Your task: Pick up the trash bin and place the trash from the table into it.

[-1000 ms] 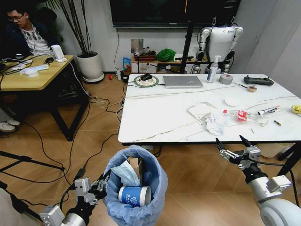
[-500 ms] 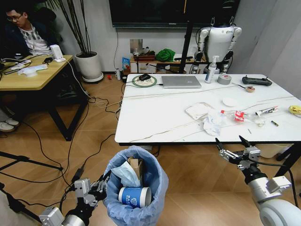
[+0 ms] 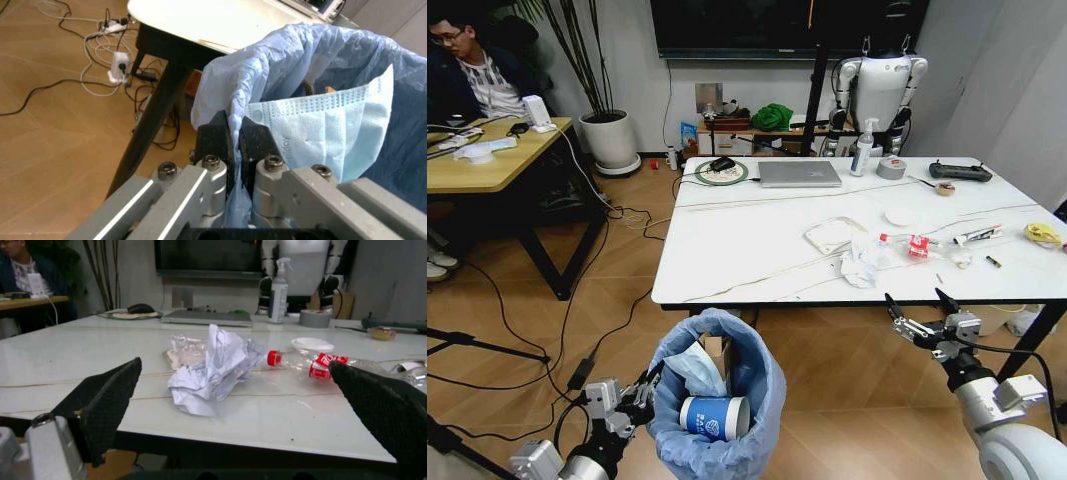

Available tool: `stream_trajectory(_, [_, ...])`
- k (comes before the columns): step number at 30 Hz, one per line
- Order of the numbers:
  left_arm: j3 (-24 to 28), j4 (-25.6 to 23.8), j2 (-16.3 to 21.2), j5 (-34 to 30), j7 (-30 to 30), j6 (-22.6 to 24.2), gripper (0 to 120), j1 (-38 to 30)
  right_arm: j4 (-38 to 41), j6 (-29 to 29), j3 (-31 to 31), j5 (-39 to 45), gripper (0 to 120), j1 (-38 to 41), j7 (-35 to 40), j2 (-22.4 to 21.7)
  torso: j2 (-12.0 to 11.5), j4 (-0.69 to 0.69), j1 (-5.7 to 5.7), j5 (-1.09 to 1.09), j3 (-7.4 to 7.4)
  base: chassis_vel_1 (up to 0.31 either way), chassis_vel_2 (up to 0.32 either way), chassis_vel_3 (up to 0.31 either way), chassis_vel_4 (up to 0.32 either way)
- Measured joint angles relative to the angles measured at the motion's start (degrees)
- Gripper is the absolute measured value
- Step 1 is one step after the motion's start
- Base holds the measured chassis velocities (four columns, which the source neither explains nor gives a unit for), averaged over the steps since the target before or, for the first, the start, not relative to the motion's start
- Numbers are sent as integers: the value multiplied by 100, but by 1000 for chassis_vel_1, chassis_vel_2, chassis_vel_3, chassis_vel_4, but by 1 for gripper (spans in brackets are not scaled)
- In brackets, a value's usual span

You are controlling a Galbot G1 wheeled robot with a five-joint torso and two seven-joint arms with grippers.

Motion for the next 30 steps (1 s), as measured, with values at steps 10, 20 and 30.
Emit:
stream_trajectory(10, [16, 19, 13, -18, -4, 1, 0, -31, -26, 0, -31, 32, 100, 51, 19, -15, 0, 0, 0, 0, 0, -15, -12, 13, 14])
stream_trajectory(20, [55, 21, -1, -8, -7, 4, 0, -28, -41, -3, -50, 59, 100, 61, 28, -15, 0, 0, 0, 1, 0, 0, 0, 0, 0])
stream_trajectory(30, [58, 17, -15, 20, -9, 6, 0, 0, -36, -4, -50, 73, 100, 58, 32, -28, 0, -1, 0, 0, 0, 0, 0, 0, 0])
